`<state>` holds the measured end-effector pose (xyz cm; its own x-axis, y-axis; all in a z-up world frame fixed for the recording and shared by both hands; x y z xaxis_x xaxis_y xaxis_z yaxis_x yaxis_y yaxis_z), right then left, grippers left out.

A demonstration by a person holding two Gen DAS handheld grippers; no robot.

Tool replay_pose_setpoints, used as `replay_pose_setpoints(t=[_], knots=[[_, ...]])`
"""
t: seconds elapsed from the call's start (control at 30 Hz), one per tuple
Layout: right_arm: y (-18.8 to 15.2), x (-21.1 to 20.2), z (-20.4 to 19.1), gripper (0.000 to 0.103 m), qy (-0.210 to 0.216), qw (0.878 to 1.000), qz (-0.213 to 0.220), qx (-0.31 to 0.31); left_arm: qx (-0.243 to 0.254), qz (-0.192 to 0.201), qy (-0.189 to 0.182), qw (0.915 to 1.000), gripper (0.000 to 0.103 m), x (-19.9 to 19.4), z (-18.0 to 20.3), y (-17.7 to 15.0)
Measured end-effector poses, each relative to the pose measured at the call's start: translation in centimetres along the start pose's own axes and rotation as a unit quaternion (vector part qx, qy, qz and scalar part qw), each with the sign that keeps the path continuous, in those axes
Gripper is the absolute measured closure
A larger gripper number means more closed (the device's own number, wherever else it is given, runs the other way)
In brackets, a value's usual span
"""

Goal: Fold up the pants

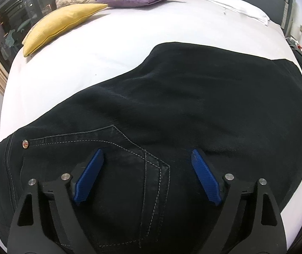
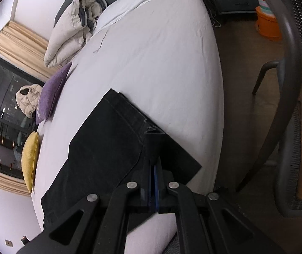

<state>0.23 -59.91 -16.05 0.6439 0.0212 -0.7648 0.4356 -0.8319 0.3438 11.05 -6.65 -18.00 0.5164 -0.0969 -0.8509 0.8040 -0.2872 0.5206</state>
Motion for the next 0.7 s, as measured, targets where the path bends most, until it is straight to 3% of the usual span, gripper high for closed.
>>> replay_pose_setpoints(t=[0.33, 0.5, 0.63, 0.7], knots=[[-0.6, 0.2, 1.4, 0.101, -0.009, 1.0, 0.0, 0.021, -0.006, 0.003, 0.002, 1.0, 0.016, -0.6, 0.1, -0.4], [-0.9, -0.2, 1.7, 0.101, -0.017, 0.999, 0.004, 0.029, 0.002, 0.027, -0.024, 0.9993, 0.016, -1.6, 0.7, -0.2], [-1.3, 0.9, 2.9, 0.103, -0.021, 0.998, -0.024, 0.05, 0.009, 0.016, -0.01, 0.9998, 0.01, -0.1, 1.1, -0.6], [-1.3, 0.4, 2.9, 0.099, -0.027, 0.998, -0.025, 0.048, 0.003, 0.014, -0.013, 0.9998, 0.01, -0.4, 0.9, -0.2]])
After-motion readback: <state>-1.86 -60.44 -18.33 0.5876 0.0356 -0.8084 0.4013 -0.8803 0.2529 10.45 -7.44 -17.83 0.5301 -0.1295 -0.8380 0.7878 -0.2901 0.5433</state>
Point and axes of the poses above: each gripper's, at about its wrist camera, not at the fingertips, and x roughly the way its jaws point, z to its right, y to its top, the point moved 3 cm from there along x, roughly the way its jaws point, and after that the axes turned 2 degrees about -x, right-handed, at the moved point
